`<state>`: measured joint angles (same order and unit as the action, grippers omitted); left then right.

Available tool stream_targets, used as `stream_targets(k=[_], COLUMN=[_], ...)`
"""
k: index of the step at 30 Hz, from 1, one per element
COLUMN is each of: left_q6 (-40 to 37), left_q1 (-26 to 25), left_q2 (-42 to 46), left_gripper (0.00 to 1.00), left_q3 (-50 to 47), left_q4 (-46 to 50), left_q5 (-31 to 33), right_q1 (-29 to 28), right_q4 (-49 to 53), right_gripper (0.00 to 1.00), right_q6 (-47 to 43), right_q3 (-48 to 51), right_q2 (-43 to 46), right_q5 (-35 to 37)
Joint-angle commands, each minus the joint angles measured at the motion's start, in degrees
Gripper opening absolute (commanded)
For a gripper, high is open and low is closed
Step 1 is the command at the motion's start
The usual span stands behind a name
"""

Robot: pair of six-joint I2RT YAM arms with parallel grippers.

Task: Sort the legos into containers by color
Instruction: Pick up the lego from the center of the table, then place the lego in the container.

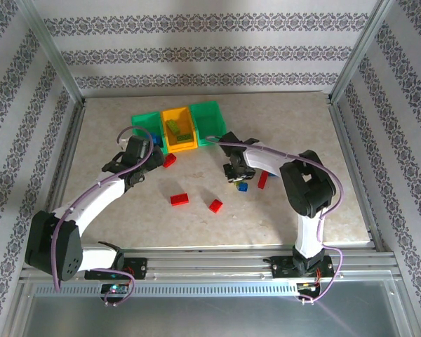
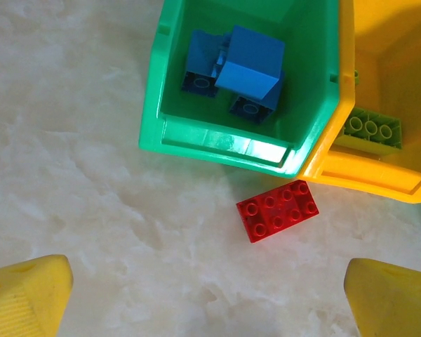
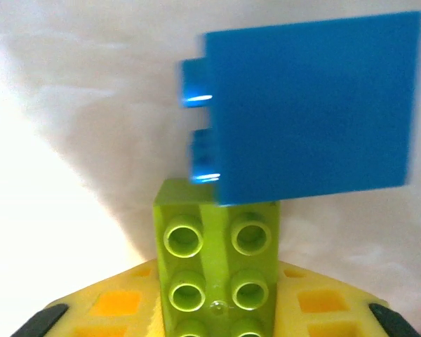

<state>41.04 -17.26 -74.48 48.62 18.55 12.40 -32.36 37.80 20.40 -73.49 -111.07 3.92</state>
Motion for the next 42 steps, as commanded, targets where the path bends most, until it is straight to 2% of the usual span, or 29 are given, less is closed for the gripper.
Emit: stream_targets(k=[1, 7, 10, 20, 42], left_q6=[1.1, 1.7, 1.6, 1.9, 0.1], left_q1=[1.1, 2.1, 3.2, 4.4, 5.1], left_q2=[1.8, 3.2, 3.5, 3.9, 6.2], left_gripper=[1.0, 1.0, 1.0, 1.0, 1.0], left_q3=[-0.8, -1.9, -2.6, -3.3, -5.0], left_q4=[-0.5, -0.6, -1.6, -1.4, -2.1], left_q5=[0.3, -0.2, -2.6, -4.3, -7.1], right_q1=[-1.4, -4.4, -5.9, -7.7, -7.9], right_q4=[1.1, 1.0, 0.8, -0.4, 1.6], right_gripper=[0.24, 0.19, 0.19, 0.19, 0.19], right_q6=[0.8, 1.6, 1.9, 2.7, -1.1], right_q3=[-2.1, -5.2, -8.0, -22.1, -61.4], right_q2=[-0.3, 0.0, 0.1, -3.8, -29.4], right_q5=[0.5, 1.1, 1.1, 1.8, 4.1])
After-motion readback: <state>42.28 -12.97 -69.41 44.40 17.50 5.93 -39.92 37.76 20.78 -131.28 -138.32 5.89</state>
